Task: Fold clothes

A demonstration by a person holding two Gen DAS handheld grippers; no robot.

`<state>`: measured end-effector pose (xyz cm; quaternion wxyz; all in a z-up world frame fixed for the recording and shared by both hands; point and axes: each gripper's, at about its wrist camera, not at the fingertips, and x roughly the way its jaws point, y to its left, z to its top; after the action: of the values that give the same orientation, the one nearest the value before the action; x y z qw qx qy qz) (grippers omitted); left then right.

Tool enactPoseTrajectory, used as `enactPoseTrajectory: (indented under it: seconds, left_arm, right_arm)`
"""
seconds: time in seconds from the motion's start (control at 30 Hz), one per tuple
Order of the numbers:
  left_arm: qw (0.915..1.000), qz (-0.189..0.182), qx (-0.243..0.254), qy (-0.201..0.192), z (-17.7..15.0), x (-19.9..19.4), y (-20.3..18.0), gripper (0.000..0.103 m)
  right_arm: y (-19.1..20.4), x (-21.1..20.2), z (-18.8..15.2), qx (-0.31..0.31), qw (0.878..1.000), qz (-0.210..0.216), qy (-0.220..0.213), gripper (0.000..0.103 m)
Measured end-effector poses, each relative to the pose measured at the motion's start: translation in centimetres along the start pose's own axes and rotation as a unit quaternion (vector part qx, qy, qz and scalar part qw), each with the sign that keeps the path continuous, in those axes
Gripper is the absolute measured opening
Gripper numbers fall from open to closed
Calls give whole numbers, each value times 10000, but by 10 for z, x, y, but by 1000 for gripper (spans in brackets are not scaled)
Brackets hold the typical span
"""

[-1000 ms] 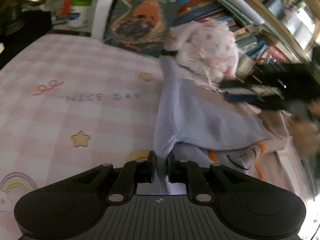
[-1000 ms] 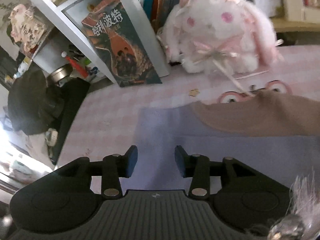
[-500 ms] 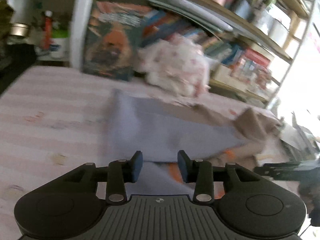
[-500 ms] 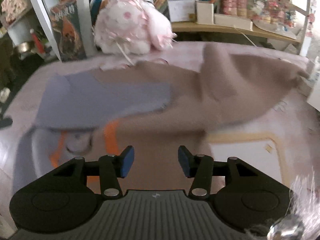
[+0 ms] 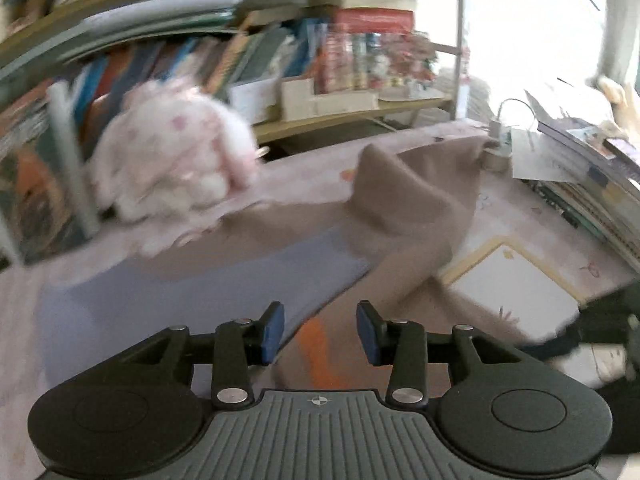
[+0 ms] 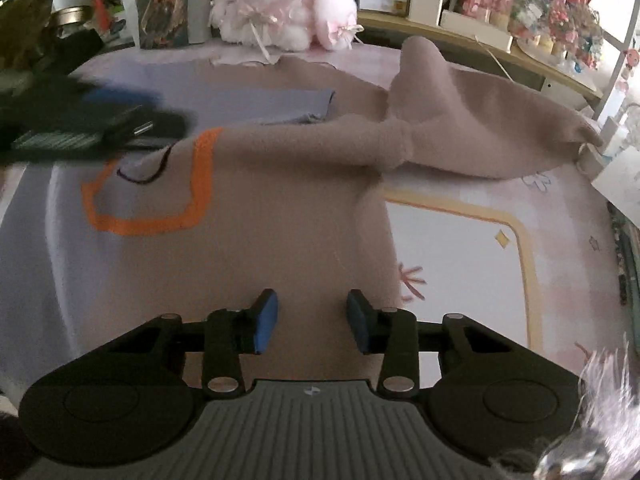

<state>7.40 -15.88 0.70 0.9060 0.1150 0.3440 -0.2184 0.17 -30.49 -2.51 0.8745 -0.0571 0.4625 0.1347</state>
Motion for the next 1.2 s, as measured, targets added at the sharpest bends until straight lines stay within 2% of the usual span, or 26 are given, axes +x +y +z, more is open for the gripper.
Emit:
enactPoseTrajectory:
  seconds: [0.23,0.5,0.57,0.6,0.63,0.7,0.73,0.87,0.93,0.97,1.07,1.13,1.2]
  left_arm:
    - [9981,306,358,388,21,57,-25,41]
    - [9949,417,698,596,15,76,-34,42]
    - [9948,412,750,556,13,76,-34,36]
    - [9943,438,817,535,12,76,-34,16]
    - [9937,466,887,503,10,76,-34,4]
    - [9931,511,980,386,8,72,-30,4]
    - [9946,518,865,241,8,63,-23,4]
    - [9966,616,-127,-528,16,3,33,4]
    - [9911,745,-723,-830,12,-38,80,4]
    - [9872,944,-920,-895,5,-57,105,4]
    - [9705,1536,-1505,-1088,-19,-114,182,4]
    - [9556,1956,-1875,-1159,-37,-148,232,4]
    - [9381,2478,-2186,-1043,-63,-173,275,3]
  right_arm:
    - [-4,-4,-8,-71,9999,114,-9,37]
    - [-7,-5,-8,-75,9997,206,-48,38]
    - [-7,-5,-7,-88,9997,211,-44,38]
    - [-7,-5,-7,-92,9997,208,-41,38]
    - [-6,-5,-7,-83,9998,199,-37,38]
    - [-5,-6,-7,-42,9999,161,-34,38]
    - [-4,-6,-7,-4,9999,121,-36,38]
    - [1,-6,-7,151,9999,-37,-45,38]
    - [4,-6,-7,261,9995,-143,-41,38]
    - [6,-6,-6,318,9993,-202,-36,38]
    - [12,-6,-5,486,9981,-368,-19,38]
    - [17,-5,-3,593,9973,-437,6,38]
    - [22,-4,-1,699,9963,-506,30,38]
